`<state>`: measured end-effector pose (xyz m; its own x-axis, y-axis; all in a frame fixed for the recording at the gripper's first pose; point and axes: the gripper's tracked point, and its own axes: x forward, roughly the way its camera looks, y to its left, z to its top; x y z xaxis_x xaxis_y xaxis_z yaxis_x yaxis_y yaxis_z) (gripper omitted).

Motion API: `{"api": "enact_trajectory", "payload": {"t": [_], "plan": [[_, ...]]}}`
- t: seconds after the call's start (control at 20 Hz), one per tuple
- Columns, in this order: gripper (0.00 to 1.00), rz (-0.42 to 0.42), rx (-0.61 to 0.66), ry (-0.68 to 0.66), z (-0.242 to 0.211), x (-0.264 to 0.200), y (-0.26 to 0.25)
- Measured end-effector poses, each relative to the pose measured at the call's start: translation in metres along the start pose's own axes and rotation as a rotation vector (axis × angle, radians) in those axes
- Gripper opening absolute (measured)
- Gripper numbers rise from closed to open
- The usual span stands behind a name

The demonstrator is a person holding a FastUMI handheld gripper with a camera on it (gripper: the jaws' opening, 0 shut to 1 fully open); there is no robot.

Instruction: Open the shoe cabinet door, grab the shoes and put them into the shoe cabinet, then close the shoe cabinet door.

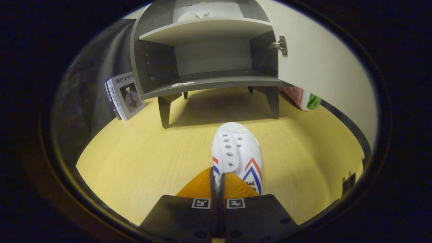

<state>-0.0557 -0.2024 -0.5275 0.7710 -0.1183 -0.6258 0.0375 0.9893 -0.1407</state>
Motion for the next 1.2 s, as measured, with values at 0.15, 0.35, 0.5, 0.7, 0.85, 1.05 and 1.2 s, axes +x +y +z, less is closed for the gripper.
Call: {"api": "enact_trajectory", "payload": {"t": [0.15,0.35,0.5,0.7,0.85,1.05,1.2], "plan": [[0.03,-0.004,-0.011,-0.043,0.021,-0.008,0.001],[0.02,0.005,-0.009,-0.053,0.036,-0.02,0.003],[0.02,0.009,-0.015,-0.08,0.051,-0.035,0.006],[0.02,0.015,-0.01,-0.128,0.084,-0.06,0.009],[0.02,0.02,-0.005,-0.176,0.117,-0.08,0.011],[0.02,0.011,-0.001,-0.248,0.168,-0.11,0.014],[0.02,-0.003,0.004,-0.308,0.207,-0.134,0.018]]}}
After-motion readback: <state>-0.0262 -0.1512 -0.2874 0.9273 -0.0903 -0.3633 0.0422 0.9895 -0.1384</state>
